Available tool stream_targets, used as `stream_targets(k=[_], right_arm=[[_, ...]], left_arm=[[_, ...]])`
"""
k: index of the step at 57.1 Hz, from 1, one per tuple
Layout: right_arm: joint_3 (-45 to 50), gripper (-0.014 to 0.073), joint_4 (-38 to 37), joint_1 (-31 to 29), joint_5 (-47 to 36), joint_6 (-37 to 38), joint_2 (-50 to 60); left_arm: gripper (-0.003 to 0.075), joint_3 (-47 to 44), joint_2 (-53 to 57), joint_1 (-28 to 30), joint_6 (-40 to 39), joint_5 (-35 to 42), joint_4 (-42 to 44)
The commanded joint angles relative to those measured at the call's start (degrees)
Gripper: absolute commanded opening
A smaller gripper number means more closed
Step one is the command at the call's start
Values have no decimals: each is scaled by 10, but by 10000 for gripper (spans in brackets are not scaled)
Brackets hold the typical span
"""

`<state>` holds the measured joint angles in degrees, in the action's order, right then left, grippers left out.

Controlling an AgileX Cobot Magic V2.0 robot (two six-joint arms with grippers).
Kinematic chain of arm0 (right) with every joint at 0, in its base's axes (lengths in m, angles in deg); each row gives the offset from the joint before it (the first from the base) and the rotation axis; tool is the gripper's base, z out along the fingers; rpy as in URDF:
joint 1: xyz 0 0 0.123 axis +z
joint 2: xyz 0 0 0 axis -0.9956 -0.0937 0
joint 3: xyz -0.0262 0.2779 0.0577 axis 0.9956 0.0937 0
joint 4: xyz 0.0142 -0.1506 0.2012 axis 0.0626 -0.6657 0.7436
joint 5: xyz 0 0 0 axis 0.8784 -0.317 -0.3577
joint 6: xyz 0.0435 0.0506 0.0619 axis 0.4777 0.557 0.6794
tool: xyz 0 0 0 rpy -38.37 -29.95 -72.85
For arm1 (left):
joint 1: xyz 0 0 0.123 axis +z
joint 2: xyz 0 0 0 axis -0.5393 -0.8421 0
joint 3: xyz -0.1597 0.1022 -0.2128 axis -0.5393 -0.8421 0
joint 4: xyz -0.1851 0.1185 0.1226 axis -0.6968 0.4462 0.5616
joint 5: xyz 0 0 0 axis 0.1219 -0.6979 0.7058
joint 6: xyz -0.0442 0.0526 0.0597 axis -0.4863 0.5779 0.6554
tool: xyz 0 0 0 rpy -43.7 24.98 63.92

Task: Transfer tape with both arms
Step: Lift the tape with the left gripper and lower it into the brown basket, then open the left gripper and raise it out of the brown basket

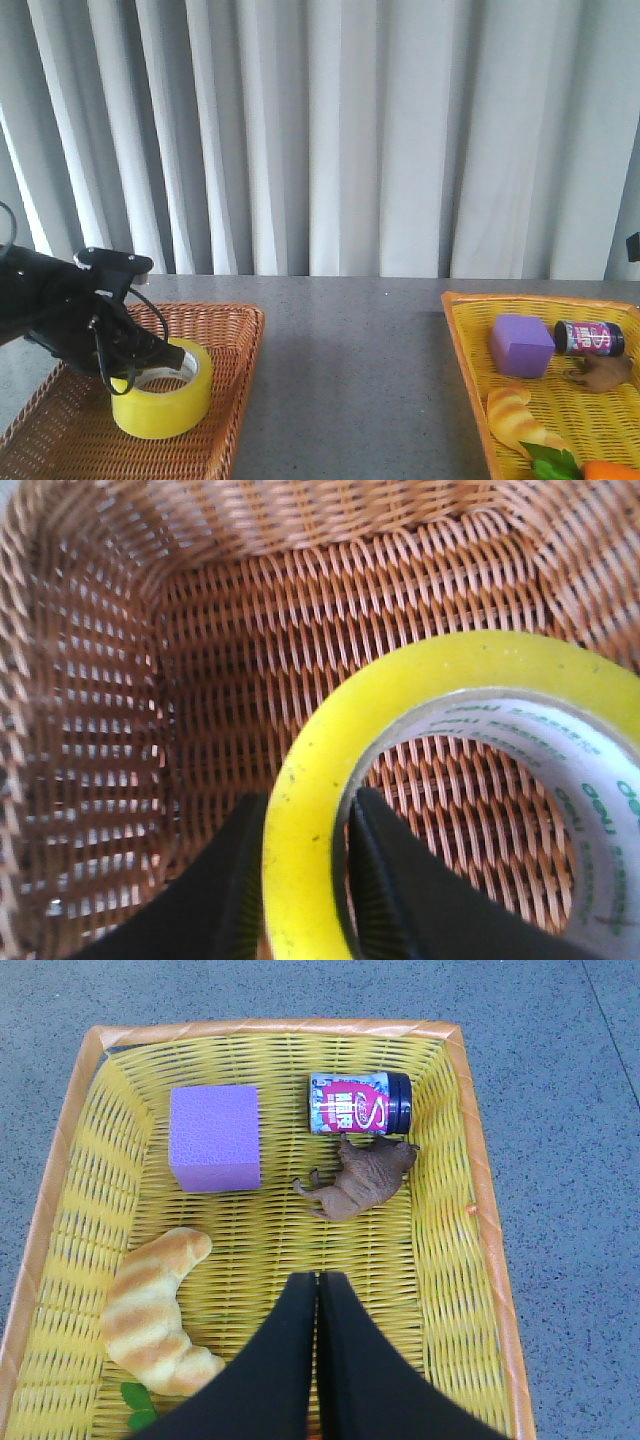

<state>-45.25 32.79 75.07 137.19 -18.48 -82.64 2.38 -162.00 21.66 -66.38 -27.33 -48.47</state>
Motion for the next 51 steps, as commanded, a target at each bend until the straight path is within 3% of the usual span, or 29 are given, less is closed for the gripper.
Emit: stream_targets(k=[1, 17, 38, 51], right_arm=[[-13, -7, 0, -3, -30, -2, 17], [-13, -7, 0, -3, -30, -2, 17], [-13, -7, 0, -3, -30, -2, 17], [-13, -7, 0, -3, -30, -2, 17]], left_arm=[[15, 17, 15, 0, -30, 45, 0], [93, 17, 4, 0, -39, 67, 1], [354, 17, 0, 24, -59, 54, 2], [387, 34, 13, 23, -58, 49, -1]])
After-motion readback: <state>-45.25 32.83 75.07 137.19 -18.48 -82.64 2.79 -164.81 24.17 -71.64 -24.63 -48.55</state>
